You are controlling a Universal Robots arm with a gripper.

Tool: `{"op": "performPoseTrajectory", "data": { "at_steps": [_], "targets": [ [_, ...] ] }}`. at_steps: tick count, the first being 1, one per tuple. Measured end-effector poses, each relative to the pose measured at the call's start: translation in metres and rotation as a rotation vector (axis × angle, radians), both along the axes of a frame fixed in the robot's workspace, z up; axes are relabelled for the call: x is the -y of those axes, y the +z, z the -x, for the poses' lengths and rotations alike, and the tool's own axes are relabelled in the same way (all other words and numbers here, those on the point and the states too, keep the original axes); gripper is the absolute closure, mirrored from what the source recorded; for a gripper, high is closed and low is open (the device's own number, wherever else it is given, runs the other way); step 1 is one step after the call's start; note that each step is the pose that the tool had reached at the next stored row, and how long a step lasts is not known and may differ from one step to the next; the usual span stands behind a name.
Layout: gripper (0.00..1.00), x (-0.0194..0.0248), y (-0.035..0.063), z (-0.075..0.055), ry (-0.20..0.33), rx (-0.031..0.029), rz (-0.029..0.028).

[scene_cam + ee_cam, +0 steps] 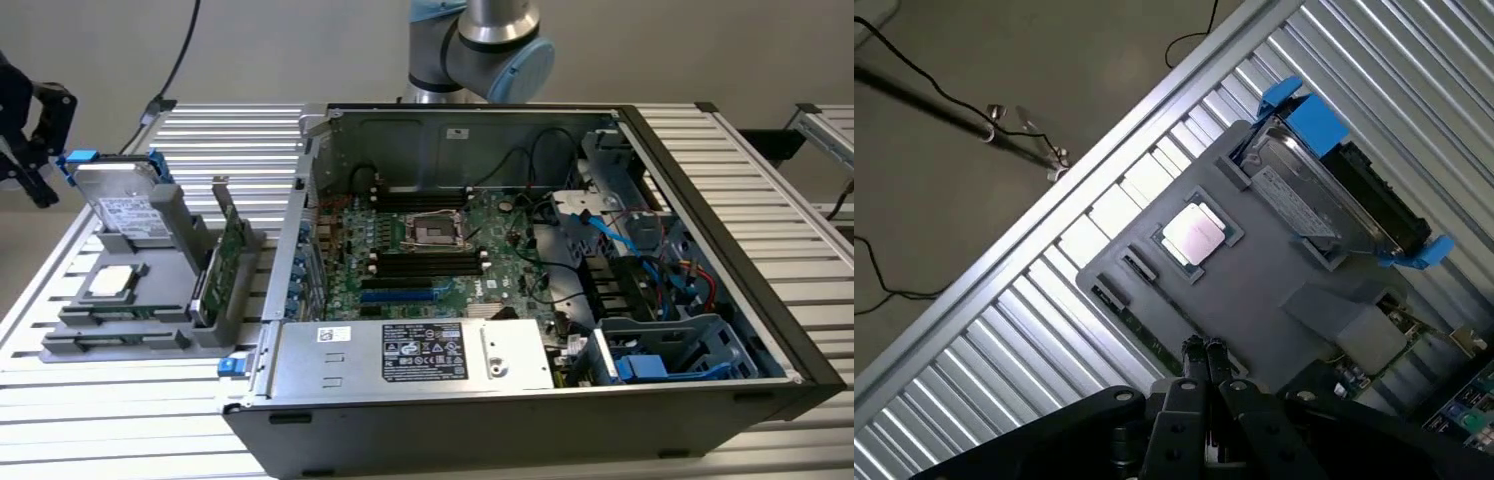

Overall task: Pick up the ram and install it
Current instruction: 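Pick up the ram and move it above insertion slot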

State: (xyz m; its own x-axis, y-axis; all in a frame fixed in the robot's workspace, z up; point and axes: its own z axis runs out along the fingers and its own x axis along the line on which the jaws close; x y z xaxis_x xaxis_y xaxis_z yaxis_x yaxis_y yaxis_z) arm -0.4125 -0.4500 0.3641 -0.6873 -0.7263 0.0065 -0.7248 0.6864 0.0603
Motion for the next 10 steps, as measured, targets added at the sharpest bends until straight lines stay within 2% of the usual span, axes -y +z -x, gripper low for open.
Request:
{"op": "performPoseTrajectory", "data": {
  "at_steps": [10],
  "targets": [
    [0.9, 0.0, -0.0032, 0.0, 0.183, 0.0, 0.0]
  ]
}}
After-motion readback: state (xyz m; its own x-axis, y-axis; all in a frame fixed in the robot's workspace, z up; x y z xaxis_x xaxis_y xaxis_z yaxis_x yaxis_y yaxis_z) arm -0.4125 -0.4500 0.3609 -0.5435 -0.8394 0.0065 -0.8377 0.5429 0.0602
